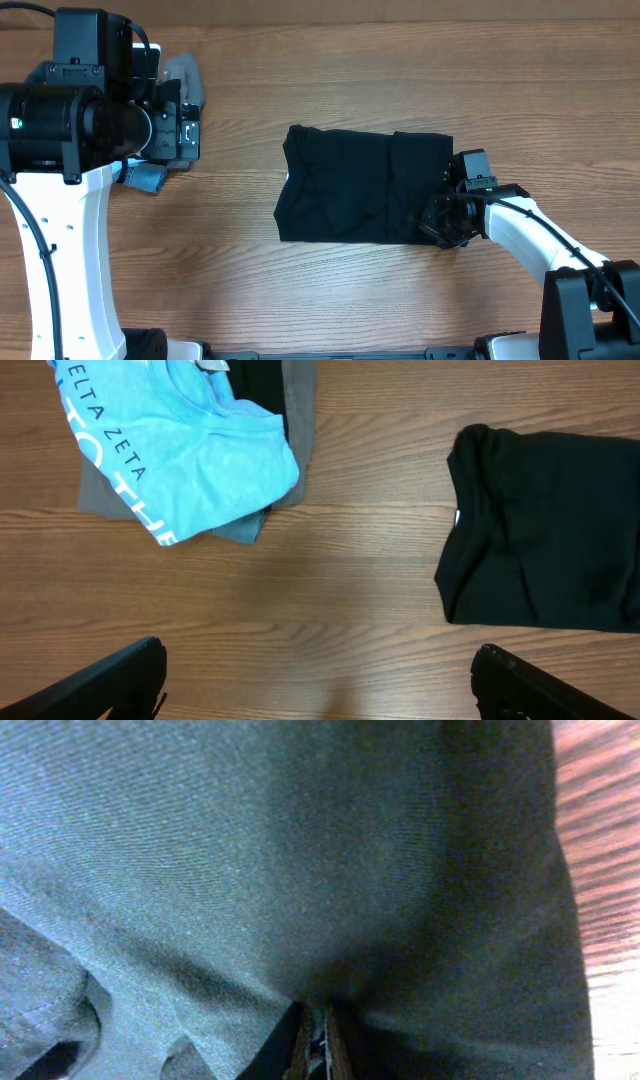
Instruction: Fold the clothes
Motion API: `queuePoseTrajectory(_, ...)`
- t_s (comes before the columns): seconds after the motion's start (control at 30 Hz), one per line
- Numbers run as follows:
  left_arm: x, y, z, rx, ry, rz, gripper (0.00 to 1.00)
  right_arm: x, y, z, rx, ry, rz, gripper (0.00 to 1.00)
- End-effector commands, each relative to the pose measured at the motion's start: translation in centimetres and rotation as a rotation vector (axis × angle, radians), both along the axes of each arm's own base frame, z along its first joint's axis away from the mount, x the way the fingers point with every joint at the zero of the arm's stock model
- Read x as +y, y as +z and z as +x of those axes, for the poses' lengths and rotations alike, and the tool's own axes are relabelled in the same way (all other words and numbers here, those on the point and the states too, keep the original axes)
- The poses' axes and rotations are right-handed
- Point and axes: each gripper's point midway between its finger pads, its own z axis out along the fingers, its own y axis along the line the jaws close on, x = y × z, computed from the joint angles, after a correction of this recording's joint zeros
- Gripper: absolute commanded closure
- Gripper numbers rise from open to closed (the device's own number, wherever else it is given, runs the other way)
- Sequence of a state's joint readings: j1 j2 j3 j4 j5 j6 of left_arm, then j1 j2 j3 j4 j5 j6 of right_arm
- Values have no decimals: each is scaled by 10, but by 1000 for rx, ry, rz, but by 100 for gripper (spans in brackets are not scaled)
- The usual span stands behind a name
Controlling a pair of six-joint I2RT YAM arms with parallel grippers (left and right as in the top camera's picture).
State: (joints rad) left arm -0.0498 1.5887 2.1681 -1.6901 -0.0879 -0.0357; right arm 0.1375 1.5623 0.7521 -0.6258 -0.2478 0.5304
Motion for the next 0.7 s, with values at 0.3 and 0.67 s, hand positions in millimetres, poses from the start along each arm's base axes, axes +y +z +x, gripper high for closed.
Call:
queuePoseTrajectory(0.3,3,2,1,-9,26,-2,0,-8,108,36,-285,82,-75,78)
queuePoseTrajectory(0.67,-34,14,27,-109,-50,-200,0,-12,110,45,-318,64,-96,30)
